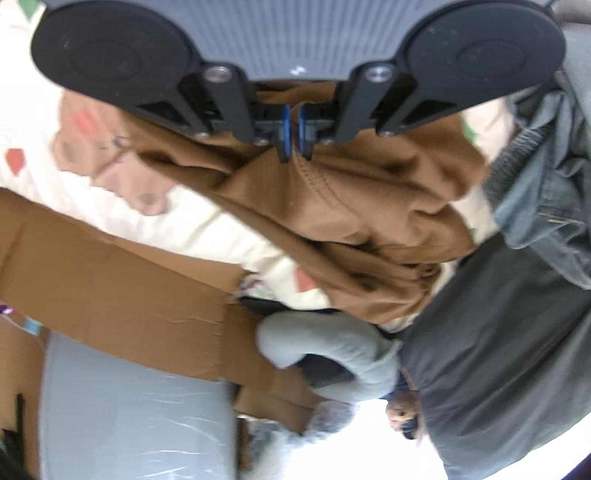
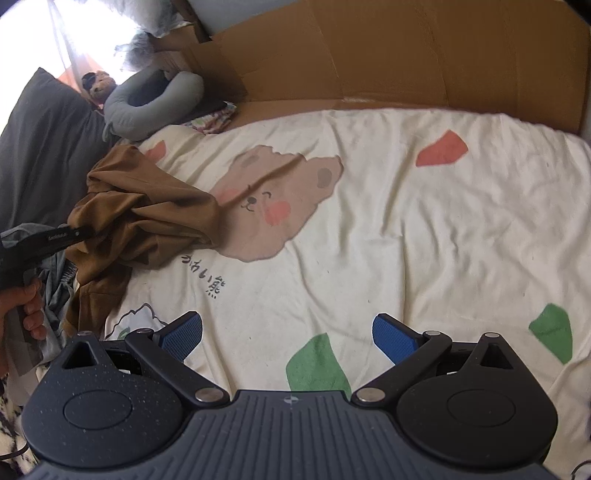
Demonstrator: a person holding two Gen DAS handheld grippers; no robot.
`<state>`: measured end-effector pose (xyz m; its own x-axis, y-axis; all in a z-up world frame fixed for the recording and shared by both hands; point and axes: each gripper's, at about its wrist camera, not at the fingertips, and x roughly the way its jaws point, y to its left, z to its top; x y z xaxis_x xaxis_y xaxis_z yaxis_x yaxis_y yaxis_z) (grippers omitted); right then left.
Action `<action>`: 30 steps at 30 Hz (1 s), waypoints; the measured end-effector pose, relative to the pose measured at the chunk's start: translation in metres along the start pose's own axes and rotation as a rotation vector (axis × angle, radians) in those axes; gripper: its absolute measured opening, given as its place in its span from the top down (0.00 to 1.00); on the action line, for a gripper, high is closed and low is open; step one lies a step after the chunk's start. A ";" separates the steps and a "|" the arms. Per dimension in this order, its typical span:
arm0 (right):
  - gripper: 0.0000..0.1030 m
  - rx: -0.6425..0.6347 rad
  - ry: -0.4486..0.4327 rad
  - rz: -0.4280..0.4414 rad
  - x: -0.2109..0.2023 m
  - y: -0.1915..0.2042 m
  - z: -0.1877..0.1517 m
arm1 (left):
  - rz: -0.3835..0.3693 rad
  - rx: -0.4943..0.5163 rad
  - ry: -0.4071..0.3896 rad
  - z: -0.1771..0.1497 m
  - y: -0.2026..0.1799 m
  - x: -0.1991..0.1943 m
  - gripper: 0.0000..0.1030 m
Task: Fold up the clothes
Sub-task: 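Drag the held brown garment across the duvet with the left gripper, then open the left gripper to release the brown garment onto the duvet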
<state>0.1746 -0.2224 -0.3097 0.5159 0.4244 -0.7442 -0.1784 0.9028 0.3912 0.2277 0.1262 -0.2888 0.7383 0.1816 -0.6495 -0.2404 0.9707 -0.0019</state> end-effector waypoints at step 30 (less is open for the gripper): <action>0.02 0.009 -0.073 -0.033 -0.022 -0.026 0.011 | -0.514 0.105 0.139 -0.015 -0.139 -0.048 0.97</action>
<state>0.1774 -0.2560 -0.2976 0.5810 0.3879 -0.7155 -0.1525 0.9154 0.3724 0.2166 -0.0198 -0.2691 0.6518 -0.3367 -0.6796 0.1997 0.9406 -0.2745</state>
